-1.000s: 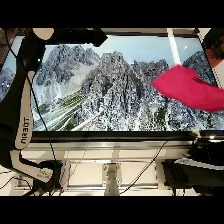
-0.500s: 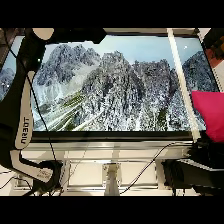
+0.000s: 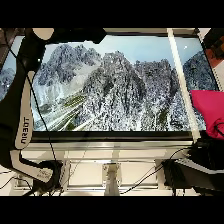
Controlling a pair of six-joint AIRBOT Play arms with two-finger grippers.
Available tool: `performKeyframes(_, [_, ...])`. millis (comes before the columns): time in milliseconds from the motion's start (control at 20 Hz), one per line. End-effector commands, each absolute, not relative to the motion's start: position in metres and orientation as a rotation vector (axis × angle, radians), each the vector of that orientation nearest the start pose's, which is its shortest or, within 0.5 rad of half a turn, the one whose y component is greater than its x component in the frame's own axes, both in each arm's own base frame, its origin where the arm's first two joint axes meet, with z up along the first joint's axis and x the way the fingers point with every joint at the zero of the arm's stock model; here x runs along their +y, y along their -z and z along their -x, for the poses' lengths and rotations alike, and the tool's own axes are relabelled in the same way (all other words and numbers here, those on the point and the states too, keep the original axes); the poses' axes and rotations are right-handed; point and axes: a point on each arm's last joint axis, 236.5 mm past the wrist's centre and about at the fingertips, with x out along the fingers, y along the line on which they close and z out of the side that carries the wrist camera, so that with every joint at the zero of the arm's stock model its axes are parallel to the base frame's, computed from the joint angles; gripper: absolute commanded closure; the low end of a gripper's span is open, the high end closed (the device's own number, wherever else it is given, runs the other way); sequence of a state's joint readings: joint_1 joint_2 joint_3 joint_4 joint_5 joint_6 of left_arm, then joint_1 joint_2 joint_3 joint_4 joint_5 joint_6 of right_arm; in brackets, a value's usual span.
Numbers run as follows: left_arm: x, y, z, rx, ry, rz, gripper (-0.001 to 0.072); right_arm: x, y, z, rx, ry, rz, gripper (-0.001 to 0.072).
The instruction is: Fold the clothes and pants, and hang the long-sleeved shirts on hangers.
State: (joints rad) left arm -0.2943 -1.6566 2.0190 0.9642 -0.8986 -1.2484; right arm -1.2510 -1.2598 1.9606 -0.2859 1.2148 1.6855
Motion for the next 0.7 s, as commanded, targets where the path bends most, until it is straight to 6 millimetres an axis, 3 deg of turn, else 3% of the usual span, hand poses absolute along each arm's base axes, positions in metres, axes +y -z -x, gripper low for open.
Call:
performKeyframes(0, [-0.271,-0.254,-0.530,0.479,0.725,0.117,0.0083,-0.155,-0.554,-0.332,-0.222,-0.223,-0.802,0.0697])
performKeyframes(150, [-0.271,-0.254,-0.530,0.479,0.725,0.117,0.0083,-0.096,-0.575,-0.341,-0.229,-0.402,-0.816,0.0696])
performKeyframes(300, [-0.271,-0.254,-0.530,0.479,0.725,0.117,0.0083,-0.063,-0.575,-0.348,-0.193,-0.491,-0.829,0.0696])
performKeyframes(450, [-0.271,-0.254,-0.530,0.479,0.725,0.117,0.0082,-0.045,-0.576,-0.351,-0.175,-0.539,-0.835,0.0696])
performKeyframes(650, [-0.271,-0.254,-0.530,0.479,0.725,0.117,0.0083,-0.045,-0.575,-0.353,-0.181,-0.536,-0.809,0.0696])
